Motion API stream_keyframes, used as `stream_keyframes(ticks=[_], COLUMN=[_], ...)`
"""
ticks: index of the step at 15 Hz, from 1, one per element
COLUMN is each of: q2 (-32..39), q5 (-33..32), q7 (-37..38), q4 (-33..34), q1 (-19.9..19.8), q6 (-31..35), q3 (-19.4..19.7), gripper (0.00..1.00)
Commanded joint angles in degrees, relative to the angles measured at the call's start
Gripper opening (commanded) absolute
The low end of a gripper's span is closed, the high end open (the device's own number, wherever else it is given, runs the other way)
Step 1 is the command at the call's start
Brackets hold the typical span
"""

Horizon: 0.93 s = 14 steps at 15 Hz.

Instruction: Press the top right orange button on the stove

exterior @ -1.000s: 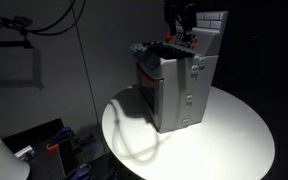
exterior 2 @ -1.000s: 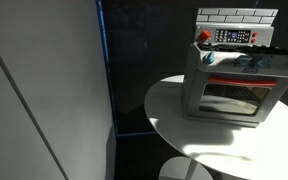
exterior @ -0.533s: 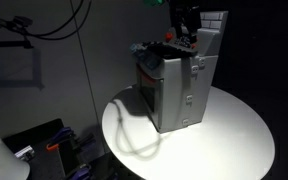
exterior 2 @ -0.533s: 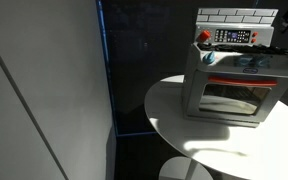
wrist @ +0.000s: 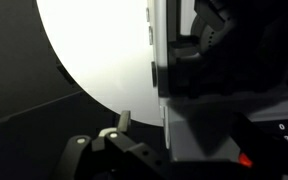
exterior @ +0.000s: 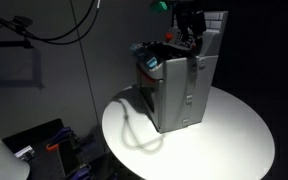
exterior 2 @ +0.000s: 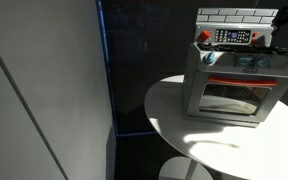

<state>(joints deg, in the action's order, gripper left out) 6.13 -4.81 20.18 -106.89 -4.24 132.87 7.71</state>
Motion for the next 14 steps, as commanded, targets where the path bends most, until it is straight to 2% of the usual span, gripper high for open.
stream_keyframes(ticks=[1,14], q2=[2.3,4.95], q5=[-1.39,-3.31], q7=[2.8,7.66], q4=[3.24,5.98], q1=[0.22,1.71], q6=[0.68,1.42], q3=[-0.16,0.21], gripper=[1.0,1.0])
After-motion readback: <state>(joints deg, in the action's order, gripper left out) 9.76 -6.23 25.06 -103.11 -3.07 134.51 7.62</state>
